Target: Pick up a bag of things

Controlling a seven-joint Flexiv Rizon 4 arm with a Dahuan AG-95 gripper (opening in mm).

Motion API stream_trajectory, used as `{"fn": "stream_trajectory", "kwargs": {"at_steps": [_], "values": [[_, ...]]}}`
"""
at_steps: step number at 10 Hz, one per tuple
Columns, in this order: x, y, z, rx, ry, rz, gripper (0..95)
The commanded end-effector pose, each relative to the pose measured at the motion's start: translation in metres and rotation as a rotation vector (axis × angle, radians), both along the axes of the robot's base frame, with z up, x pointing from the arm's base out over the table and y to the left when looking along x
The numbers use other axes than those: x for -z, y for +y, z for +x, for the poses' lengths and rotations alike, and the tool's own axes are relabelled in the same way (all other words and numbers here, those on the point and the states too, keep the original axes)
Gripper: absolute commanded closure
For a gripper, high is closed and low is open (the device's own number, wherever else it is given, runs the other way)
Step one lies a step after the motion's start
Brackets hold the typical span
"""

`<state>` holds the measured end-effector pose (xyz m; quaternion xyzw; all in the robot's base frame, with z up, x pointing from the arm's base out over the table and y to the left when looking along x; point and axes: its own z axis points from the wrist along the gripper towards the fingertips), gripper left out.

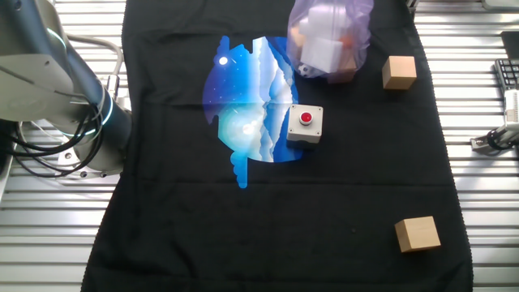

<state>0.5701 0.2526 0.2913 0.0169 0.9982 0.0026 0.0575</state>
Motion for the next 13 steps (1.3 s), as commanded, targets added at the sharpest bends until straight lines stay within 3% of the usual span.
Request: {"fn": "stream_trajectory", "kwargs": {"at_steps": [1,2,3,13], "values": [[0.000,0.001,-0.004,-0.020,0.011,-0.005,95.0],[0.001,-0.001,-0.008,-0.075,0.007,-0.011,19.0],[0.004,-0.003,-0.014,-0.064,0.011,0.013,0.0],[0.004,-0.005,-0.017,-0.058,0.003,0.043,0.0]]}}
